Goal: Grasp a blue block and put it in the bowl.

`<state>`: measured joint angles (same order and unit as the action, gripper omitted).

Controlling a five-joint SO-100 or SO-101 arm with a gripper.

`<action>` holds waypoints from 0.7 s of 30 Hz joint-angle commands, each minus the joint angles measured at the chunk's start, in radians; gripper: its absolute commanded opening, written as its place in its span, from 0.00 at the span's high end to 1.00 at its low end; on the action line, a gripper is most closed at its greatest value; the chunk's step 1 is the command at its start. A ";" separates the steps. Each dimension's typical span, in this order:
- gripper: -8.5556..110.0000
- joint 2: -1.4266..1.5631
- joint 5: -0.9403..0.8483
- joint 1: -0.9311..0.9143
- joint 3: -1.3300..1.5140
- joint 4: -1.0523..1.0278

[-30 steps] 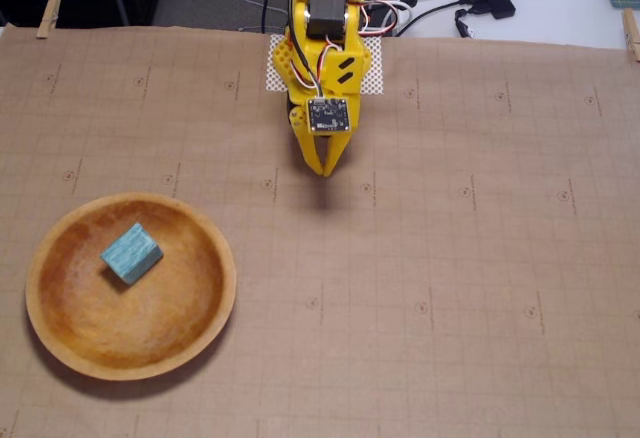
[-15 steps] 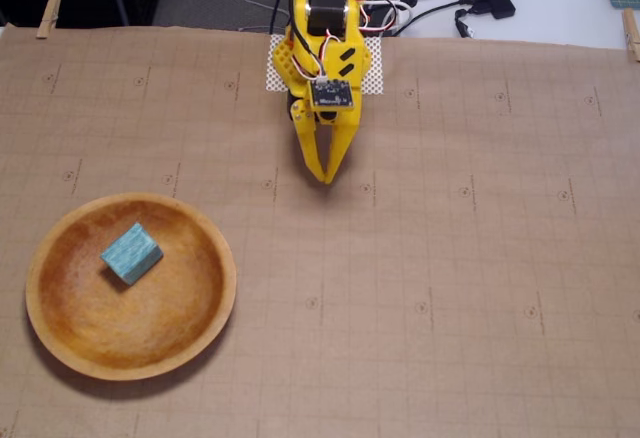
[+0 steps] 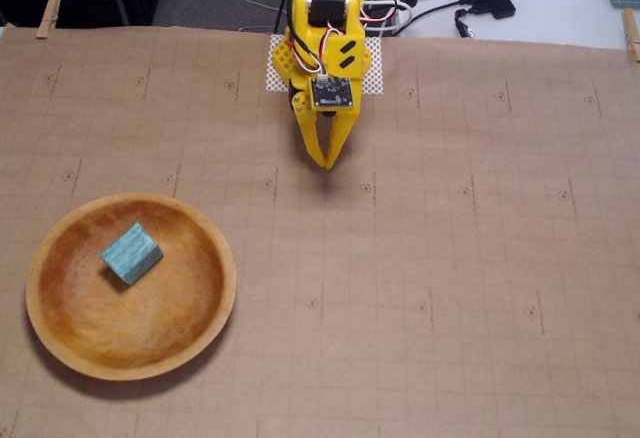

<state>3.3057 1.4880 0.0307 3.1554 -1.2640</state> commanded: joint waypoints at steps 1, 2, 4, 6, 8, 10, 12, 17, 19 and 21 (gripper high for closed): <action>0.96 0.020 0.003 -0.009 -0.018 -0.049; 0.96 0.029 -0.003 -0.009 -0.020 -0.057; 0.96 0.049 -0.008 -0.008 -0.020 -0.064; 0.96 0.063 -0.008 -0.008 -0.020 -0.071; 0.96 0.067 -0.008 -0.008 -0.021 -0.072; 0.96 0.072 -0.008 -0.008 -0.021 -0.072; 0.96 0.074 -0.008 -0.008 -0.021 -0.074; 0.96 0.075 -0.008 -0.005 -0.021 -0.074; 0.96 0.075 -0.008 -0.003 -0.021 -0.074; 0.96 0.075 -0.008 -0.002 -0.021 -0.072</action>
<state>3.3748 1.4864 0.0307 3.1539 -1.3361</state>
